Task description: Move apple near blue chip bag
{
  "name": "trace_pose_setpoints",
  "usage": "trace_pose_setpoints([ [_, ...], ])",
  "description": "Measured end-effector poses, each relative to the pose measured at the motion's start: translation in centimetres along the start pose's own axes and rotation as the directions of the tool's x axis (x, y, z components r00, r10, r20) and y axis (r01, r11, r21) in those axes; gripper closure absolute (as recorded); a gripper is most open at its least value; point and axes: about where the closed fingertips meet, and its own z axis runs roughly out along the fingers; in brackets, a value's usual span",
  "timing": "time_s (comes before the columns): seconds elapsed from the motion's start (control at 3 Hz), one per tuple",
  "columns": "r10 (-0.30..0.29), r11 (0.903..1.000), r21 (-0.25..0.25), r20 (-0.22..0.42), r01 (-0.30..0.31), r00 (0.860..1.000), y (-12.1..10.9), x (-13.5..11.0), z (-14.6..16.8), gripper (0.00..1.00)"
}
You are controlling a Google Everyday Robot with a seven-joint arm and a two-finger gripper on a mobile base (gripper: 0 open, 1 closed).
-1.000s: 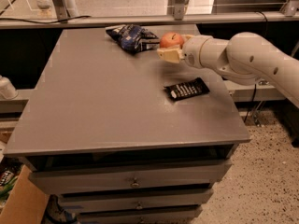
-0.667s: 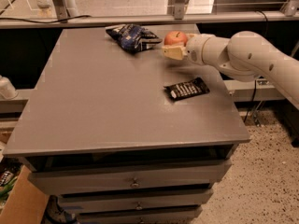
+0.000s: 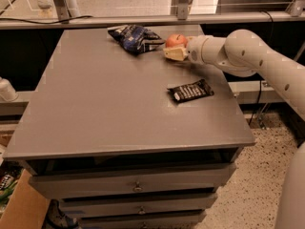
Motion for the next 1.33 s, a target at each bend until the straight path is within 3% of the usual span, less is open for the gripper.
trace_pose_setpoints([
  [0.67, 0.002, 0.9999, -0.017, -0.024, -0.002, 1.0, -0.46, 0.56, 1.28, 1.0],
  [1.33, 0.002, 0.9999, -0.017, -0.024, -0.002, 1.0, -0.47, 0.47, 1.26, 0.59],
])
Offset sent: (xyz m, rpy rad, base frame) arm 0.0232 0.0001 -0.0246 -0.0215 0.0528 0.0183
